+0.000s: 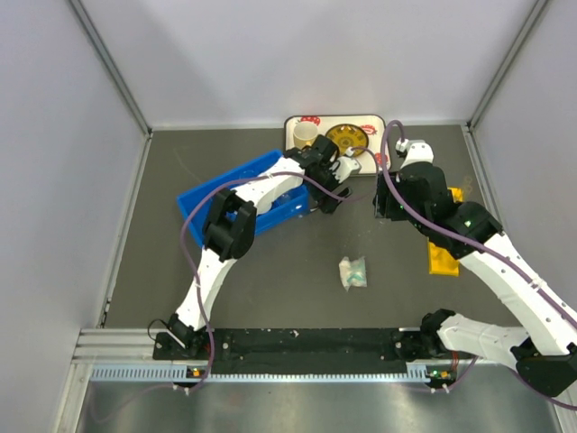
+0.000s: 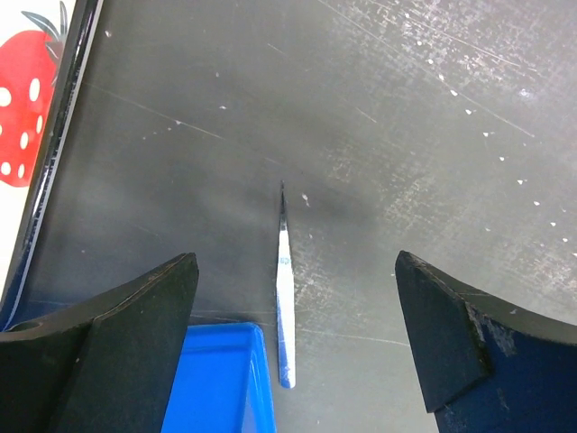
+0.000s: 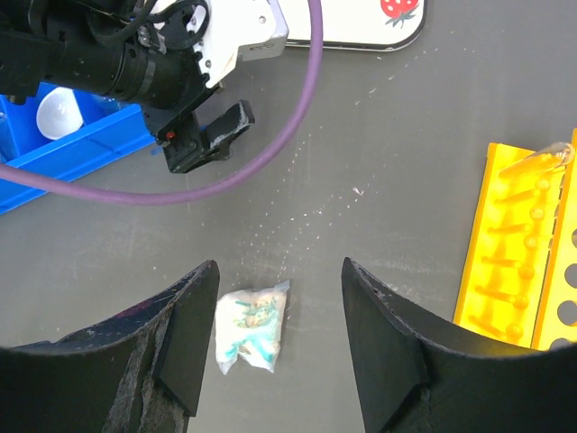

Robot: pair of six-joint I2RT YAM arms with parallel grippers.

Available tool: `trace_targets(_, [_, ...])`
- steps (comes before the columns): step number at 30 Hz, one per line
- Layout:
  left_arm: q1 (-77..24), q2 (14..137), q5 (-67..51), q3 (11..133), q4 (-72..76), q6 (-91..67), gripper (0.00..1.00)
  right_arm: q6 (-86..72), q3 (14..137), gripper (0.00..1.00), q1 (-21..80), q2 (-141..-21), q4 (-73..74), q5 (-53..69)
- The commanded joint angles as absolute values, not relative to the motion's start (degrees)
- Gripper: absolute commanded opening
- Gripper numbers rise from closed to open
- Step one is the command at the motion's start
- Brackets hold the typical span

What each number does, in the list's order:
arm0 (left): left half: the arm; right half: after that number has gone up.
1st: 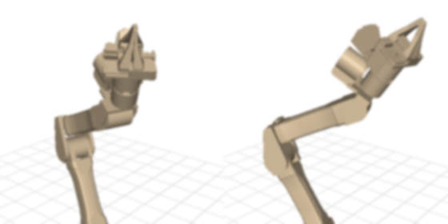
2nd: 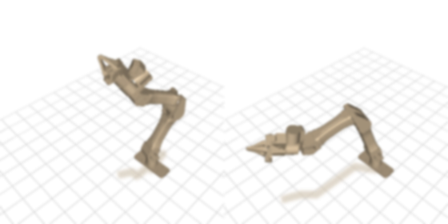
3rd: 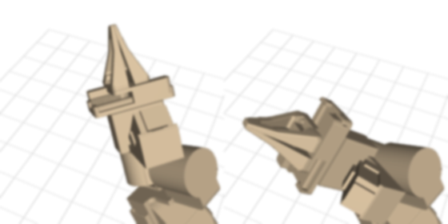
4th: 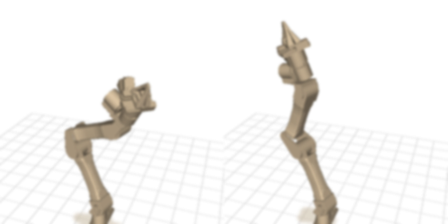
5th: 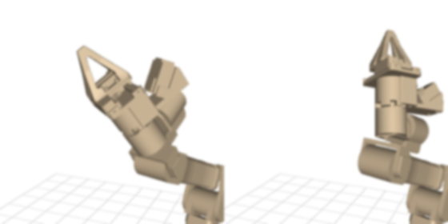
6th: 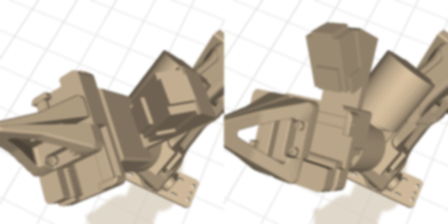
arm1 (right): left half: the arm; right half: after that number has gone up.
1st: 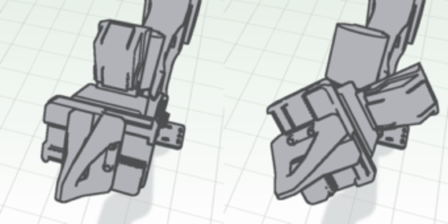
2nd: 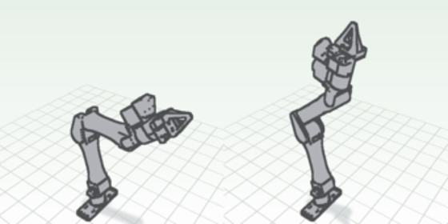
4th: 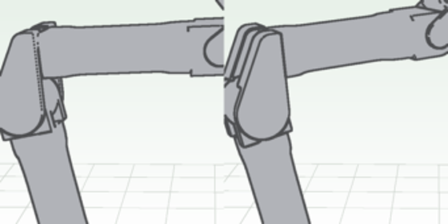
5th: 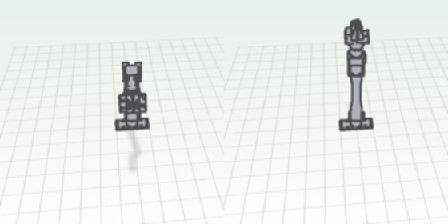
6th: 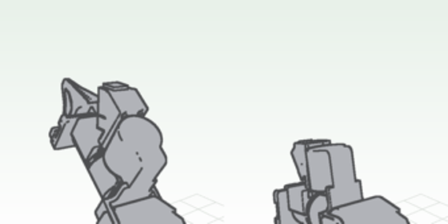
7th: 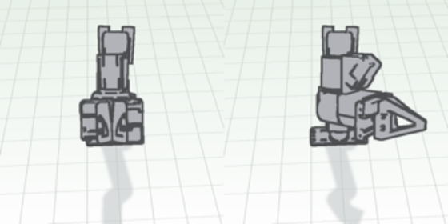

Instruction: Organize the chemistry lab equipment

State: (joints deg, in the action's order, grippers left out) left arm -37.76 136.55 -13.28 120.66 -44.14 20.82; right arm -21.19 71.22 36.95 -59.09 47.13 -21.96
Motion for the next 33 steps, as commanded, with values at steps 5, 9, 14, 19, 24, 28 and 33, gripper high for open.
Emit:
trace_targets(5, [-36.9,137.1,-14.7,122.4,-48.5,22.0,0.9,-20.2,70.9,0.57,36.7,-59.5,45.4,-21.7])
trace_targets(9, [-36.9,137.9,-15.8,122.3,-49.5,21.9,0.82,-20.2,70.6,0.57,36.7,-59.4,45.3,-21.4])
trace_targets(14, [-37.0,138.7,-15.9,121.9,-50.2,21.5,0.78,-20.3,70.0,0.57,36.6,-59.3,45.2,-21.4])
trace_targets(19, [-37.0,139.7,-16.4,122.0,-50.2,21.0,0.78,-20.0,69.8,0.57,36.7,-59.3,45.2,-21.4])
trace_targets(24, [-37.0,140.7,-16.4,122.3,-50.2,20.6,0.78,-19.9,69.7,0.57,36.6,-58.6,45.2,-21.5])
trace_targets(28, [-37.0,141.2,-16.7,122.3,-50.2,20.4,0.73,-19.7,69.5,0.57,36.6,-58.5,45.2,-21.6])
trace_targets(33, [-37.0,142.3,-16.6,122.9,-50.4,20.0,0.63,-19.6,69.3,0.56,36.6,-58.4,45.2,-21.5])
